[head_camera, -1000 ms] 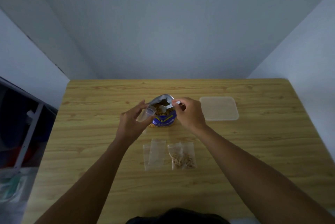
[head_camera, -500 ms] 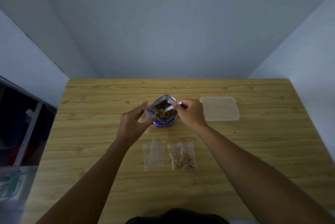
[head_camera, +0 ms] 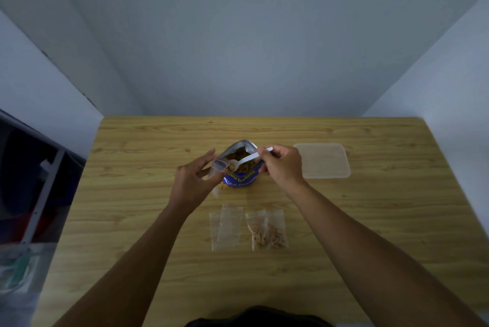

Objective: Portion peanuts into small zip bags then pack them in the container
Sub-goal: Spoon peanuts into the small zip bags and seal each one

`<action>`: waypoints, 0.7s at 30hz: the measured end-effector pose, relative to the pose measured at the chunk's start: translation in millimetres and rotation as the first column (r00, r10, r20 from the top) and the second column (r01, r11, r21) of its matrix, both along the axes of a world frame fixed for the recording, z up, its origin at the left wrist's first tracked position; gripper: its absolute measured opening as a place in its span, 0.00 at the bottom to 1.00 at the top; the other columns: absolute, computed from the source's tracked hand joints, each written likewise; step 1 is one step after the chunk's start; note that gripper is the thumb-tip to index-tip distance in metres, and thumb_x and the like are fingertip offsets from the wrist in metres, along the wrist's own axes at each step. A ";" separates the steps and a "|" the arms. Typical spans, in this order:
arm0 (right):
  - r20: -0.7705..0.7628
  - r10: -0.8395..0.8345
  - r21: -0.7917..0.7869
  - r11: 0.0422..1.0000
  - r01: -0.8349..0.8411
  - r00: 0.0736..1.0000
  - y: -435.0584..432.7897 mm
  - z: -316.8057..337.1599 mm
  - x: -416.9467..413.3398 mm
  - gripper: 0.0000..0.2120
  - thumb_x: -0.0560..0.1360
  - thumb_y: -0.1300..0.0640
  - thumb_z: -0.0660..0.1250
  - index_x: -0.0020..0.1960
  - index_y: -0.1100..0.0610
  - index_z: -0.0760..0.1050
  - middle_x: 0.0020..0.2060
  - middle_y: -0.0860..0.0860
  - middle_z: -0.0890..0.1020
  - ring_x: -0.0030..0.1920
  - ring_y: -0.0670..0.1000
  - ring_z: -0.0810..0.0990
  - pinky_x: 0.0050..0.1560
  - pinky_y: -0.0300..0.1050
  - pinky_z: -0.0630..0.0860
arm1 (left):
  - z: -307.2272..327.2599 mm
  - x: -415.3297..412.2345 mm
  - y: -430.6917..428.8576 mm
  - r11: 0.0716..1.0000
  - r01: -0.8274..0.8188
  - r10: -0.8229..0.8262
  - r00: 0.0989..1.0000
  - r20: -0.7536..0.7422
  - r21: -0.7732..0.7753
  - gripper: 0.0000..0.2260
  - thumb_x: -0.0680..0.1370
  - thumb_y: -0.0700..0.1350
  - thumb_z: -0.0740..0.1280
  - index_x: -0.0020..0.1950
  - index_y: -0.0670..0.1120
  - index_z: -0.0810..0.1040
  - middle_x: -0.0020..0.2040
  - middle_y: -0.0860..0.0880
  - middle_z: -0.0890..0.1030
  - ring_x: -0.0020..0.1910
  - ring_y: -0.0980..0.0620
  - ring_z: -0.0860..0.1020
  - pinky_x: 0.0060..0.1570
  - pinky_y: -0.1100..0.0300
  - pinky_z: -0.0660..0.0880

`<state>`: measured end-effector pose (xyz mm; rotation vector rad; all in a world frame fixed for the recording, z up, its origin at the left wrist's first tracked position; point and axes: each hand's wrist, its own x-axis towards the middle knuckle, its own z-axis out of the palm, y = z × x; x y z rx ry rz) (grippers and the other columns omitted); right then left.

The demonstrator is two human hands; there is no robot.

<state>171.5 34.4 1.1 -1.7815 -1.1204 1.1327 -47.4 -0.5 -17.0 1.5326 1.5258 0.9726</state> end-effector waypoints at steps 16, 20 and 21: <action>-0.394 -0.257 -0.178 0.963 0.201 0.882 3.7 6.5 44.7 0.03 0.77 0.63 0.71 0.48 0.62 0.83 0.37 0.58 0.85 0.25 0.49 0.77 0.30 0.43 0.75 | 6.8 8.7 19.9 0.985 -0.084 0.099 0.991 -0.092 0.152 0.14 0.71 0.45 0.78 0.55 0.46 0.83 0.53 0.52 0.81 0.47 0.57 0.80 0.45 0.57 0.79; -0.440 -0.222 -0.125 0.975 0.185 0.870 7.1 26.2 53.7 0.03 0.78 0.64 0.70 0.47 0.62 0.83 0.36 0.56 0.85 0.25 0.49 0.77 0.31 0.43 0.74 | 8.2 12.7 26.8 0.985 -0.037 0.064 0.986 -0.157 0.168 0.15 0.70 0.44 0.78 0.56 0.44 0.83 0.50 0.49 0.82 0.45 0.54 0.80 0.47 0.61 0.77; -0.441 -0.207 -0.108 0.978 0.177 0.874 8.5 31.2 54.4 0.03 0.78 0.64 0.70 0.47 0.62 0.82 0.36 0.56 0.85 0.26 0.49 0.76 0.30 0.43 0.74 | 9.2 14.4 28.0 0.987 -0.030 0.058 0.984 -0.171 0.160 0.16 0.70 0.43 0.77 0.57 0.45 0.83 0.50 0.49 0.83 0.47 0.54 0.80 0.49 0.59 0.77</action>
